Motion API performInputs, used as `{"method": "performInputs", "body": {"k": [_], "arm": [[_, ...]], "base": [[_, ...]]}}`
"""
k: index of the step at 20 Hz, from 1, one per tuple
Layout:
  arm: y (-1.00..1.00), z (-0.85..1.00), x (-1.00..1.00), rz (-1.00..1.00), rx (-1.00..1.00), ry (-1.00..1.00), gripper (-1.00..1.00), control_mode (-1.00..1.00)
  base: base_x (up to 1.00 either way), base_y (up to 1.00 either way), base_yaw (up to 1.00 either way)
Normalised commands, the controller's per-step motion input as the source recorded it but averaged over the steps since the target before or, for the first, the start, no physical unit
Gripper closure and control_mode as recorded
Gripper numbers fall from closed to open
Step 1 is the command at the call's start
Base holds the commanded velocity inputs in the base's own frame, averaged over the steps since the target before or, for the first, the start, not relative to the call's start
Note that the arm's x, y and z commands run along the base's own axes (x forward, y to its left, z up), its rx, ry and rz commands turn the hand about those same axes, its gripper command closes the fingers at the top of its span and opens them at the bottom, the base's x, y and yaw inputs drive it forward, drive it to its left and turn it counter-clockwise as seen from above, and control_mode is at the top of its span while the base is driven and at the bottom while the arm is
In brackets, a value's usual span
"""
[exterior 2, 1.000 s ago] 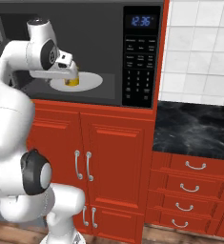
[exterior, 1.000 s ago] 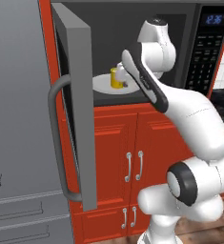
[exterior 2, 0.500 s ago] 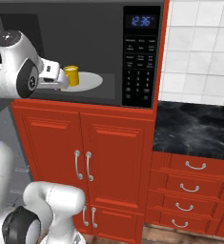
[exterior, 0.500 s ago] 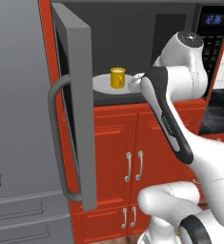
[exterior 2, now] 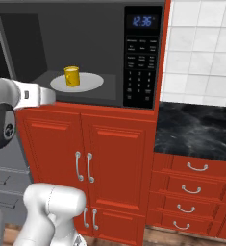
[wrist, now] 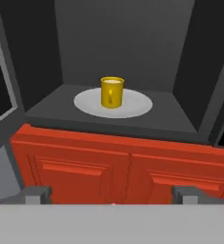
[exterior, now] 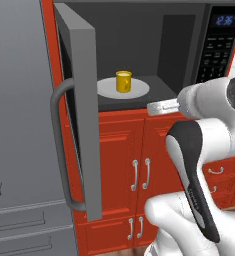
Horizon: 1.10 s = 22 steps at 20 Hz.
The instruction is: Pick the mug from the counter and place it inside the microwave. Then close the microwave.
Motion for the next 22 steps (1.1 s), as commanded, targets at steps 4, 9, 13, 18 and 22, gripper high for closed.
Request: {"method": "performInputs", "body": {"k": [4,9,13,18,22], "arm": [[-0.05,0.60,-0.95,0.00,0.00,-0.25,-1.00,-1.00],[-0.03,0.45,-0.89,0.00,0.00,-0.24,-1.00,-1.00],[0.00,0.30,-1.00,0.00,0.00,-0.24,-1.00,-1.00],[0.00,0.29,-1.00,0.00,0.00,-0.17,-1.00,-1.00],[0.00,0.07,-1.00,0.03,0.01,-0.07,-1.00,-1.00]], "base": [[0.00,0.00,0.00],[0.00,0.00,0.00],[0.00,0.00,0.00],[0.00,0.00,0.00],[0.00,0.00,0.00]]}}
